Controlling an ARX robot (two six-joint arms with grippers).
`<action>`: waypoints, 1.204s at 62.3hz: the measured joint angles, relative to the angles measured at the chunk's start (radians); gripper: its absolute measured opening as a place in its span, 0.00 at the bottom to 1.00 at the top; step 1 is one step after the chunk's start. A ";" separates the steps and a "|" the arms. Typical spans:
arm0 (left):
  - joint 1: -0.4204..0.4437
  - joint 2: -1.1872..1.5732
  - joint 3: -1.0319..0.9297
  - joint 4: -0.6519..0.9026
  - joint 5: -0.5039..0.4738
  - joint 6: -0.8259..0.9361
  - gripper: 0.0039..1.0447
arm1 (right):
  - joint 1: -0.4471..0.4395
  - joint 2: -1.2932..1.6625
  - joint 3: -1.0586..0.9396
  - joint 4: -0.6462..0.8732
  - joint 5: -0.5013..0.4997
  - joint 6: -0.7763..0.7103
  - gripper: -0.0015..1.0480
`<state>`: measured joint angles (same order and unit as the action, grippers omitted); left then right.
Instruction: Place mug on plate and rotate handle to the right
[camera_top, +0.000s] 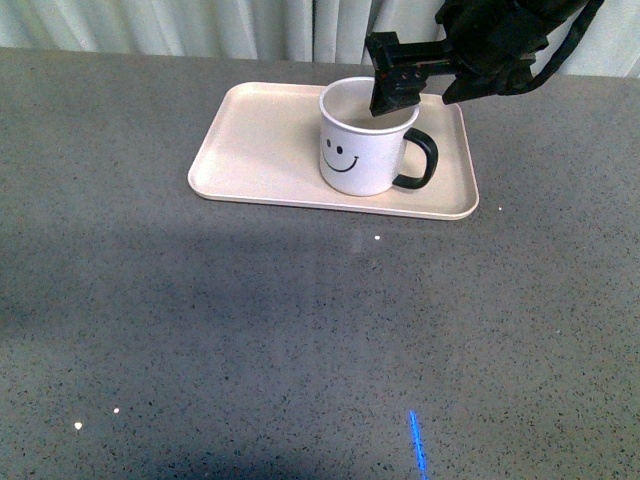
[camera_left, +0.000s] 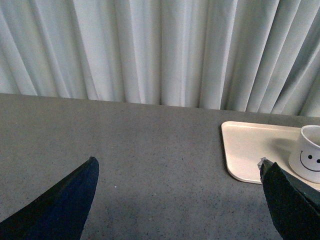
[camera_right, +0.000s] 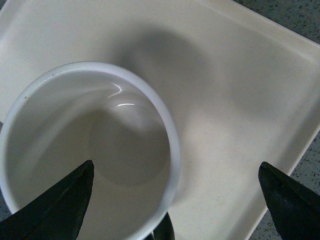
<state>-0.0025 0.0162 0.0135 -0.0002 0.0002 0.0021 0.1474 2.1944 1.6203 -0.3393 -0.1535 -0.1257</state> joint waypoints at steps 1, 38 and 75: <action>0.000 0.000 0.000 0.000 0.000 0.000 0.91 | 0.003 0.006 0.005 -0.004 0.002 0.001 0.89; 0.000 0.000 0.000 0.000 0.000 0.000 0.91 | 0.040 0.116 0.199 -0.130 0.049 0.003 0.02; 0.000 0.000 0.000 0.000 0.000 0.000 0.91 | -0.011 0.263 0.568 -0.419 -0.179 -0.482 0.02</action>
<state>-0.0025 0.0162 0.0135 -0.0002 0.0002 0.0017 0.1364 2.4577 2.1880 -0.7582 -0.3321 -0.6079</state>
